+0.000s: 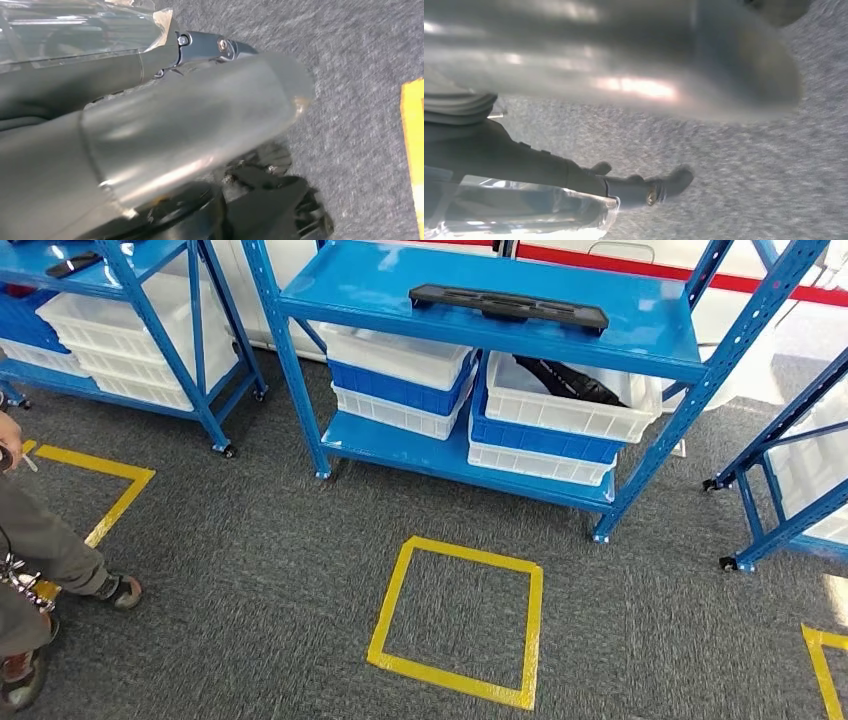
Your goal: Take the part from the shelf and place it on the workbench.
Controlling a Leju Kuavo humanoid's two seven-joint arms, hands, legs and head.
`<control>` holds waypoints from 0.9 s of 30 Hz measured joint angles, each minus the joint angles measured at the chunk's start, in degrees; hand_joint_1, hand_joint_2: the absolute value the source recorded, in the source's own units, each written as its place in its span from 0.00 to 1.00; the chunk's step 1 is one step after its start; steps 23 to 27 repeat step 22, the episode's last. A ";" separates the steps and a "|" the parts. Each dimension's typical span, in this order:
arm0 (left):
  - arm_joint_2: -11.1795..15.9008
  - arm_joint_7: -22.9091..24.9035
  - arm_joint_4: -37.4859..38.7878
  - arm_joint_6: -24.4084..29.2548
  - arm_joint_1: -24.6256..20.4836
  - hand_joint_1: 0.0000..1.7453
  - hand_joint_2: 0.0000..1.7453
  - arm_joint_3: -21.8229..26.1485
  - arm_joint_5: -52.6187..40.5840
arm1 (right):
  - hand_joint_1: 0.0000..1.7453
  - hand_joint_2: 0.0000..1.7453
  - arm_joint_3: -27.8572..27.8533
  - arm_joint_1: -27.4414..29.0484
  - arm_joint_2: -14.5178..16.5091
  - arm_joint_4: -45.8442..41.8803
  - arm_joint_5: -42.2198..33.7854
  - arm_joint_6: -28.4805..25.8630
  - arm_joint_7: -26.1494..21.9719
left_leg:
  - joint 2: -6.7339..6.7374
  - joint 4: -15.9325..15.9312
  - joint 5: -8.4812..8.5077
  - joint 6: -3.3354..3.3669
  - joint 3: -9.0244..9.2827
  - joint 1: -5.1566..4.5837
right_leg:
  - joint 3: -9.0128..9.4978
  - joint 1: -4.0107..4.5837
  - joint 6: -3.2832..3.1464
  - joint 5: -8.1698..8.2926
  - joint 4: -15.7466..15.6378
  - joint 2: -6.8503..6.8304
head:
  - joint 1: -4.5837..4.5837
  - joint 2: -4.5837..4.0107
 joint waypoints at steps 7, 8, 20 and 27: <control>-0.12 -0.02 0.01 0.01 0.15 0.00 0.00 0.04 0.14 | 0.00 0.00 0.32 0.47 -0.25 0.01 0.21 0.02 -0.06 | -0.39 -0.06 -2.01 -0.98 2.65 0.09 | -5.11 -1.54 2.08 1.26 1.54 -0.18 | 0.19 0.00; -0.12 -0.03 0.01 0.03 0.22 0.00 0.00 0.08 0.17 | 0.00 0.00 0.37 0.54 -0.22 0.07 0.27 0.07 -0.09 | -0.44 -0.16 -2.41 -1.33 3.32 0.24 | -4.51 -1.48 2.28 2.76 -0.64 -0.25 | 0.27 -0.01; -0.22 -0.39 -0.02 0.22 0.24 0.00 0.00 0.66 0.76 | 0.00 0.00 1.22 0.42 -0.48 0.22 0.88 0.28 -0.97 | 0.39 15.75 -6.71 -4.24 -7.62 0.89 | 0.92 -1.26 -2.41 0.32 -3.55 -0.22 | 0.14 0.00; -0.20 -0.39 -0.02 0.24 0.36 0.00 0.00 0.69 0.84 | 0.00 0.00 1.27 0.54 -0.47 0.22 0.88 0.32 -0.97 | 0.50 13.13 -3.74 -4.27 -8.10 0.98 | 2.01 -1.36 -2.17 -0.52 -3.55 -0.11 | 0.15 0.00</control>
